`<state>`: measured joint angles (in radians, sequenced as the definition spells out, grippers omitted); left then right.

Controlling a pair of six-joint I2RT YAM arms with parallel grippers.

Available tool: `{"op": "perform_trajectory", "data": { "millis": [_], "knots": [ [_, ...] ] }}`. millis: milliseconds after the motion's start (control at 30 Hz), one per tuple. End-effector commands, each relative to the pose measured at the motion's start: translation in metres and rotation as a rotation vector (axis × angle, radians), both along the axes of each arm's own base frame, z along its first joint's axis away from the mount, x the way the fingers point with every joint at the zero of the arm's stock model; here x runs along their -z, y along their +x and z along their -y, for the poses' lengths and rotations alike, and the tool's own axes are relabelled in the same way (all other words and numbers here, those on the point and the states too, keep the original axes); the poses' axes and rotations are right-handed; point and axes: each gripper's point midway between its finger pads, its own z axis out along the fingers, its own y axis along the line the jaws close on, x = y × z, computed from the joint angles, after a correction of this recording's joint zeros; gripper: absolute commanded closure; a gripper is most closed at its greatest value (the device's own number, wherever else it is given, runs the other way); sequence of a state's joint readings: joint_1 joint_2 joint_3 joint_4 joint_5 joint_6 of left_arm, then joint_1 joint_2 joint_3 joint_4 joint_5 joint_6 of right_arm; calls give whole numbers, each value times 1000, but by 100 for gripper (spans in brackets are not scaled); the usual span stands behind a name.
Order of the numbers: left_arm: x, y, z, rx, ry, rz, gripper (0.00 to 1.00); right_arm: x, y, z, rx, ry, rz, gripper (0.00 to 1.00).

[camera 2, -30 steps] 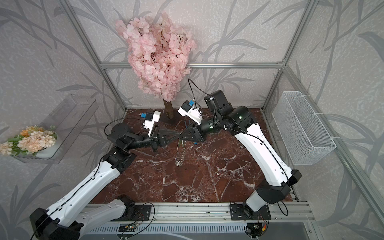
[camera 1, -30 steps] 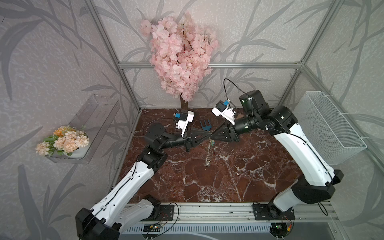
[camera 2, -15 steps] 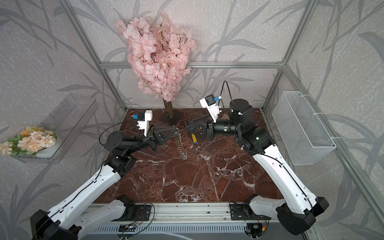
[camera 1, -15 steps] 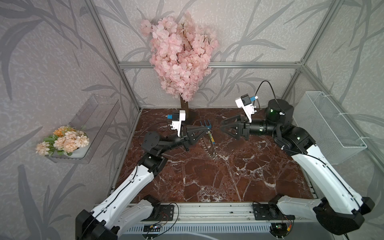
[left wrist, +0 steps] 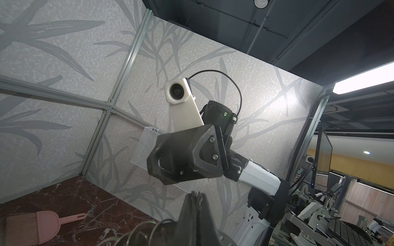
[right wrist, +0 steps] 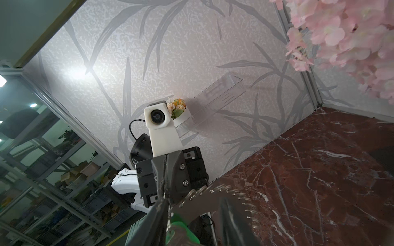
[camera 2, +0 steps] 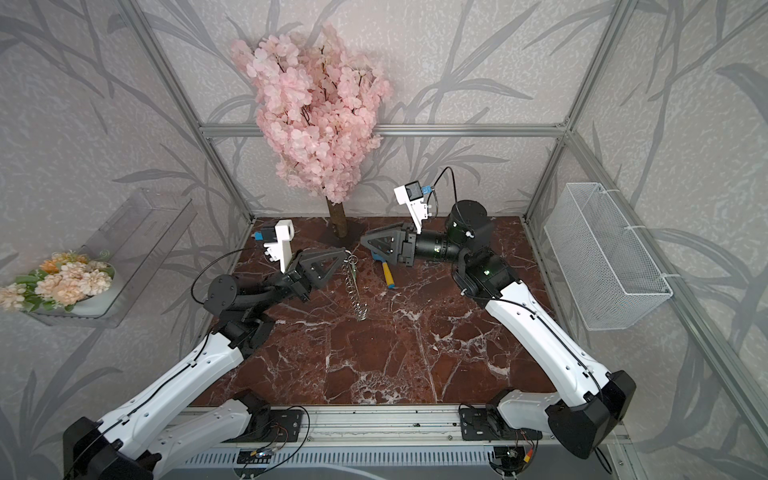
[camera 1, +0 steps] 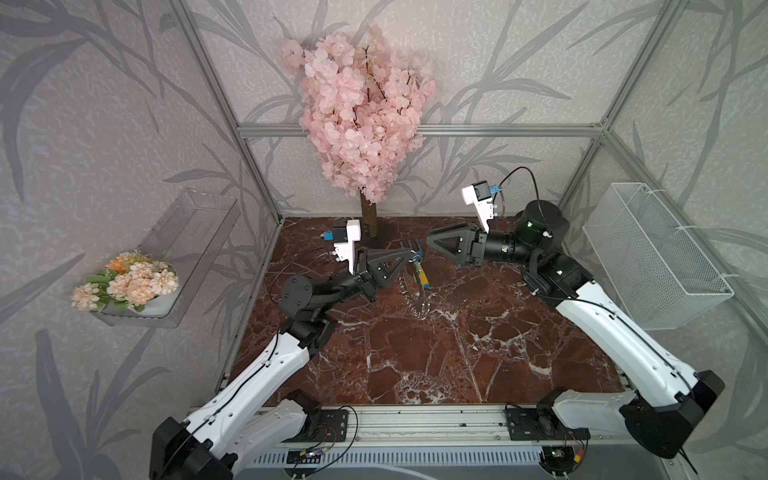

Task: Attach keys to a key ring
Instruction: Adjust the key on the keyring.

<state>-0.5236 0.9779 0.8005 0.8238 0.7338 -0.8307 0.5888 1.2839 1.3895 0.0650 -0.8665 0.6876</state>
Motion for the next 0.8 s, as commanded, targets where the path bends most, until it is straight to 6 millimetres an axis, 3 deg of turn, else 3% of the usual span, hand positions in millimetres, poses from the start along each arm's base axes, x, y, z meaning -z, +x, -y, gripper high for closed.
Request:
{"op": "perform_trajectory", "data": {
  "millis": [0,233,767],
  "knots": [
    [-26,-14,-8,-6,-53,83,100,-16,-18,-7,-77,43,43,59],
    [-30,-13,-10,-26,-54,94,100,-6,-26,-14,-84,10,32,61],
    [-35,-16,-12,-41,-46,113,100,10,-28,-12,-63,-26,-1,69]
  ]
}}
